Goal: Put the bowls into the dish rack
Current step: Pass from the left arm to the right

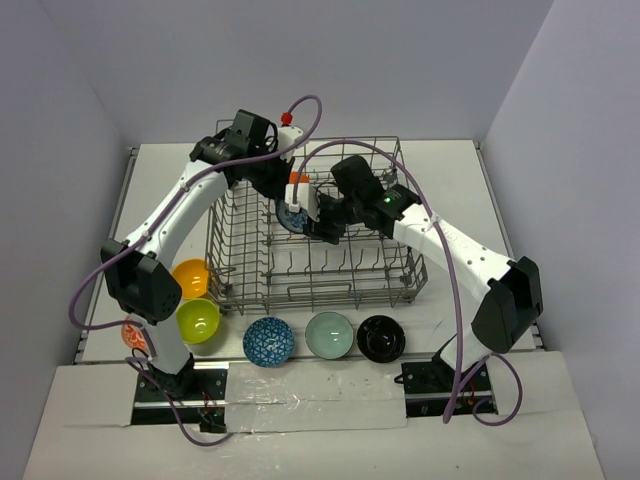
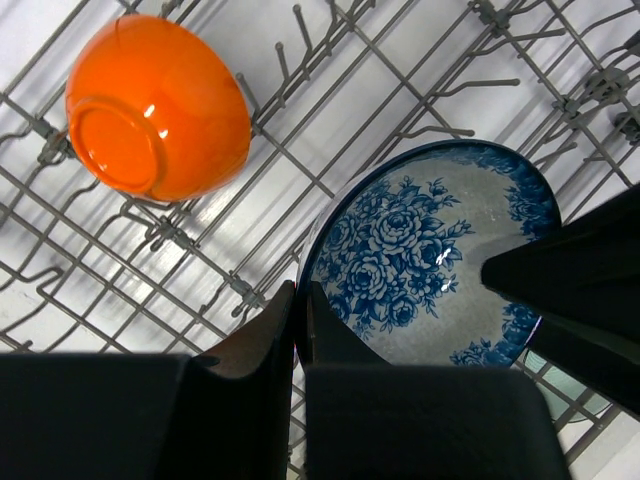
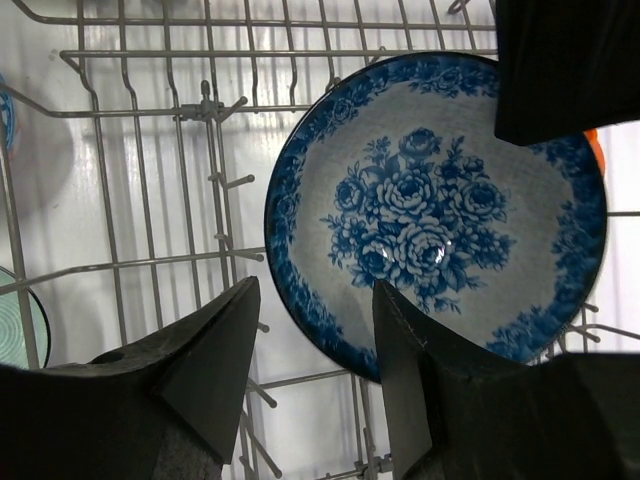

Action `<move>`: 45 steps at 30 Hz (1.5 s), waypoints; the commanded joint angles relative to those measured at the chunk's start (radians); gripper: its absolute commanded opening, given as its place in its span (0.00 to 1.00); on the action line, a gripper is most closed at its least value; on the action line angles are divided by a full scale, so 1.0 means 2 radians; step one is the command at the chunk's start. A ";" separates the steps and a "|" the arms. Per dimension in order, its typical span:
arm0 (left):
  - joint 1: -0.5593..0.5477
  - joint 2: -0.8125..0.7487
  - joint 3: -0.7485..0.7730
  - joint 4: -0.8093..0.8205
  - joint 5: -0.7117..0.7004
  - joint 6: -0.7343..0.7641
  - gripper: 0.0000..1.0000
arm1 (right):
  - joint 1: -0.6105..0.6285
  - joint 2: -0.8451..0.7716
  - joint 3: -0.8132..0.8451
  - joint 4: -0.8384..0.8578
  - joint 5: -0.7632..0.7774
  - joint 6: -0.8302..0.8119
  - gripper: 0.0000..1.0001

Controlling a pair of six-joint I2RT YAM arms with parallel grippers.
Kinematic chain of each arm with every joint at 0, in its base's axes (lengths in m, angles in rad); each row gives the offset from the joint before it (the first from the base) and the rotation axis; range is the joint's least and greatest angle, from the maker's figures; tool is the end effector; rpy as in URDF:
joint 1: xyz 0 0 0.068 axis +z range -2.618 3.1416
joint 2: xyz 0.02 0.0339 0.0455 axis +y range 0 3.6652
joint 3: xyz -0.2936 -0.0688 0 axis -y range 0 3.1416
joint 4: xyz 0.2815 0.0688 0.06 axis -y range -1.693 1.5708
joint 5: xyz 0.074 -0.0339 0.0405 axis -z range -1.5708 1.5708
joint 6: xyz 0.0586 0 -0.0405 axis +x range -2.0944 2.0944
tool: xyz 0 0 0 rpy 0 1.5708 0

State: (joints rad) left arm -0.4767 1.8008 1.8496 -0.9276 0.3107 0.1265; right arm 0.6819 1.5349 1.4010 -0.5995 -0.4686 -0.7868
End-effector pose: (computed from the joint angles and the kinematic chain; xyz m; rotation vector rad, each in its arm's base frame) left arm 0.3898 -0.2215 0.3731 0.8639 2.3091 -0.5342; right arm 0.2863 0.2665 0.3443 -1.6790 1.5044 0.4820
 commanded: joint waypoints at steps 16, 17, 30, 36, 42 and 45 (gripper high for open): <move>-0.016 0.020 0.056 -0.019 0.024 0.026 0.00 | 0.019 0.018 0.017 0.017 0.034 0.006 0.34; -0.015 0.022 0.057 -0.019 0.025 0.026 0.00 | 0.019 0.019 0.017 0.017 0.034 0.007 0.31; -0.017 0.025 0.065 -0.034 0.030 0.036 0.00 | 0.024 0.031 0.013 0.030 0.049 0.021 0.13; -0.018 0.029 0.066 -0.036 0.036 0.040 0.00 | 0.028 0.035 0.014 0.031 0.053 0.026 0.06; -0.023 0.036 0.070 -0.042 0.043 0.050 0.00 | 0.032 0.041 0.017 0.031 0.056 0.029 0.00; -0.028 0.039 0.070 -0.042 0.041 0.052 0.00 | 0.036 0.042 0.016 0.033 0.058 0.034 0.00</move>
State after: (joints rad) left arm -0.5007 1.8870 1.9305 -0.9920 0.3168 0.2291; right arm 0.7509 1.5997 1.4010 -0.5850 -0.4053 -0.7589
